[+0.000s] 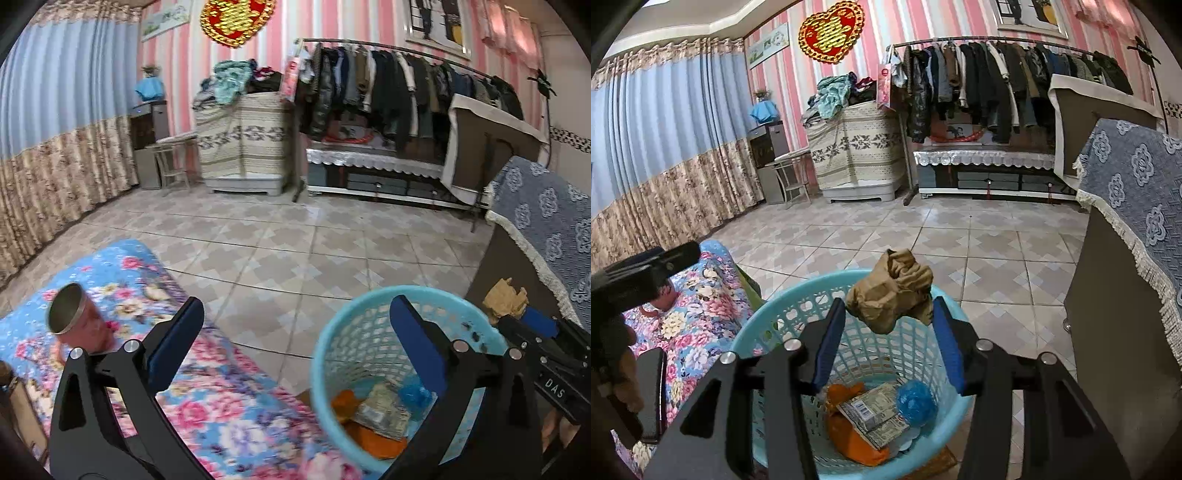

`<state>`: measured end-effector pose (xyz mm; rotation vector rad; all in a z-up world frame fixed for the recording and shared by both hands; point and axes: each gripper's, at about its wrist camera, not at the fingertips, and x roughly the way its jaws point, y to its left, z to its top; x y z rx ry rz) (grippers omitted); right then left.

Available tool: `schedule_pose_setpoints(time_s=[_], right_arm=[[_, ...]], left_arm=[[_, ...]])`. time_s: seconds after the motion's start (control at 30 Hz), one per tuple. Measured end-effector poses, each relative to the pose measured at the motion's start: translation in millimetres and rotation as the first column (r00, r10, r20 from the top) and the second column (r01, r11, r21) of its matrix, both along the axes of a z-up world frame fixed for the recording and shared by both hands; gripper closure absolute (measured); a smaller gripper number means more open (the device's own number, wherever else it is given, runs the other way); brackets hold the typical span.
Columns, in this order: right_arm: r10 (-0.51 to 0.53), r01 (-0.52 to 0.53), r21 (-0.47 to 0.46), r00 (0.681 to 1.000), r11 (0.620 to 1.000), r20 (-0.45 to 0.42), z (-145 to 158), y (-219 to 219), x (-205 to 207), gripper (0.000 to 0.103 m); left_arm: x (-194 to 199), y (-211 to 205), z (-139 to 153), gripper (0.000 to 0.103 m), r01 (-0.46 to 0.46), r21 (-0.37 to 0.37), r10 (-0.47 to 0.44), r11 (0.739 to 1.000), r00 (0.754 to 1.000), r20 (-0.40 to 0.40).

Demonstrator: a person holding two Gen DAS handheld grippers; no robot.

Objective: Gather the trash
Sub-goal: 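Open both tools to drop the peel and paper into the basket, then move both tools back over the bed toward the black mesh sleeve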

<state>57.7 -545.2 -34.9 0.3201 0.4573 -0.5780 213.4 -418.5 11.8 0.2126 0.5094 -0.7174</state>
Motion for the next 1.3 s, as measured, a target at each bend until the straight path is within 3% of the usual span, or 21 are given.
schedule_pose_setpoints(time_s=[0.37, 0.43, 0.6, 0.7, 1.0, 1.3], right_arm=[[0.042, -0.042, -0.021, 0.999, 0.999, -0.019, 3, 12, 28, 0.051], [0.052, -0.052, -0.015, 0.998, 0.999, -0.023, 3, 15, 32, 0.046], [0.037, -0.038, -0.031, 0.999, 0.999, -0.028, 4, 25, 35, 0.016], [0.03, -0.031, -0.034, 0.999, 0.999, -0.027, 4, 31, 34, 0.008], [0.03, -0.033, -0.083, 0.999, 0.996, -0.038, 22, 59, 36, 0.006], [0.119, -0.116, -0.103, 0.993, 0.988, 0.026, 51, 120, 43, 0.004]], left_arm=[[9, 63, 15, 0.005, -0.128, -0.011, 0.129, 0.992, 0.99, 0.049], [15, 76, 14, 0.006, -0.145, -0.017, 0.145, 0.989, 0.989, 0.013], [24, 109, 14, 0.005, -0.206, -0.035, 0.206, 0.978, 0.978, -0.023], [22, 121, 15, 0.005, -0.225, -0.034, 0.225, 0.974, 0.974, -0.015], [11, 169, 25, 0.005, -0.278, -0.045, 0.279, 0.959, 0.96, 0.005], [-3, 239, 37, 0.005, -0.355, -0.029, 0.356, 0.935, 0.933, 0.056]])
